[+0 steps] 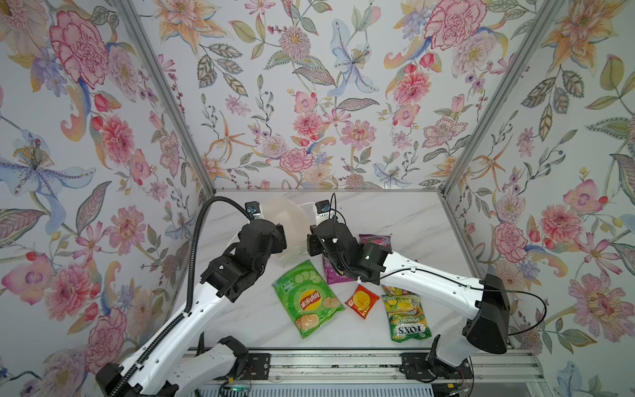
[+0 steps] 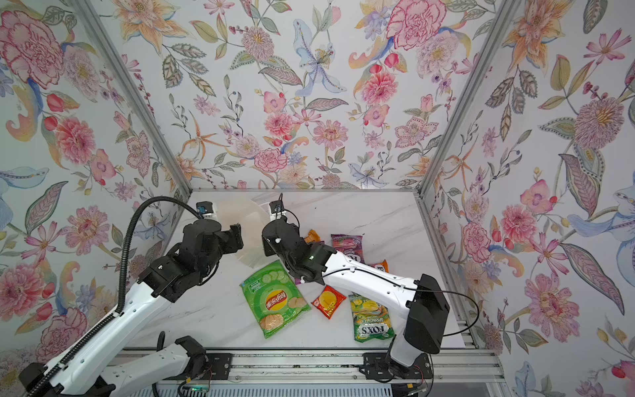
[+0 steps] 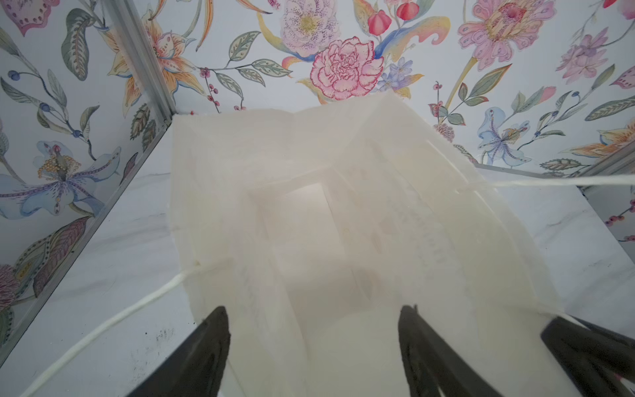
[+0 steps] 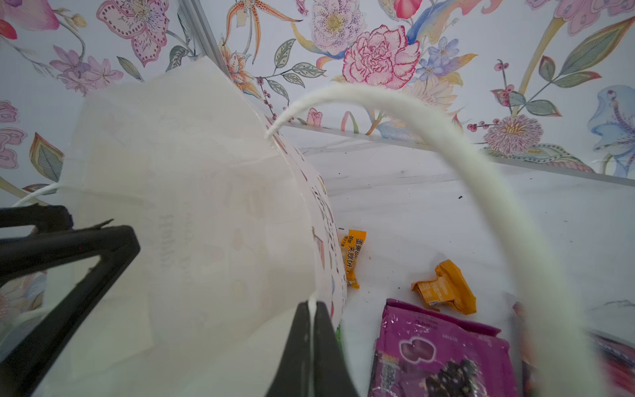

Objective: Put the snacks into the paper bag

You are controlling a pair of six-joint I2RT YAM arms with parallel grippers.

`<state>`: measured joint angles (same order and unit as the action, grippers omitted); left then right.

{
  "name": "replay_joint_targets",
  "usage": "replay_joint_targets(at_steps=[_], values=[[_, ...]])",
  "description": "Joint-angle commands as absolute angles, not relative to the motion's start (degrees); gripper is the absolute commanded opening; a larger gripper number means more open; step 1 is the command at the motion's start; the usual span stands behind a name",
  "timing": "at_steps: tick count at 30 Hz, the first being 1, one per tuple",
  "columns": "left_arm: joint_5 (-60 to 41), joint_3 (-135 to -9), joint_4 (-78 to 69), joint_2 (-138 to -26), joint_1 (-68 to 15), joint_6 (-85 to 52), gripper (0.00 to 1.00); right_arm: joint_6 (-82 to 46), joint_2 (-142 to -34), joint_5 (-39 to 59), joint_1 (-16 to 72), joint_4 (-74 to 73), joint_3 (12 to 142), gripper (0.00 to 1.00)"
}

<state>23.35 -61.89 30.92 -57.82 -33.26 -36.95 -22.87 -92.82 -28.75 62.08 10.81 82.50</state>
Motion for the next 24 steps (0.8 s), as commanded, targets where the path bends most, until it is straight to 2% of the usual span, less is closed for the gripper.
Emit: replay_joint_targets(at_steps=[1,7,15,19,24], values=[[19.99,-61.08,31.58,-56.56,-31.99,-37.61,0.79,-21.19,-93.94,-31.05,62.6,9.58,84.4,0.0],[16.84,-64.76,30.86,-54.23,-32.38,-38.81,0.81,-21.19,-94.39,-31.29,62.72,9.56,84.59,0.0],[18.55,-66.23,31.53,-49.94,-35.18,-41.24,0.81,-21.34,-95.88,-31.38,62.23,9.92,85.56,0.0],[19.84,-64.74,33.05,-50.19,-34.97,-41.03,0.84,-21.41,-96.33,-31.03,62.22,9.91,86.21,0.0],[16.29,-61.26,30.88,-52.53,-32.48,-40.89,0.83,-21.49,-96.32,-30.5,62.57,9.91,86.49,0.0]])
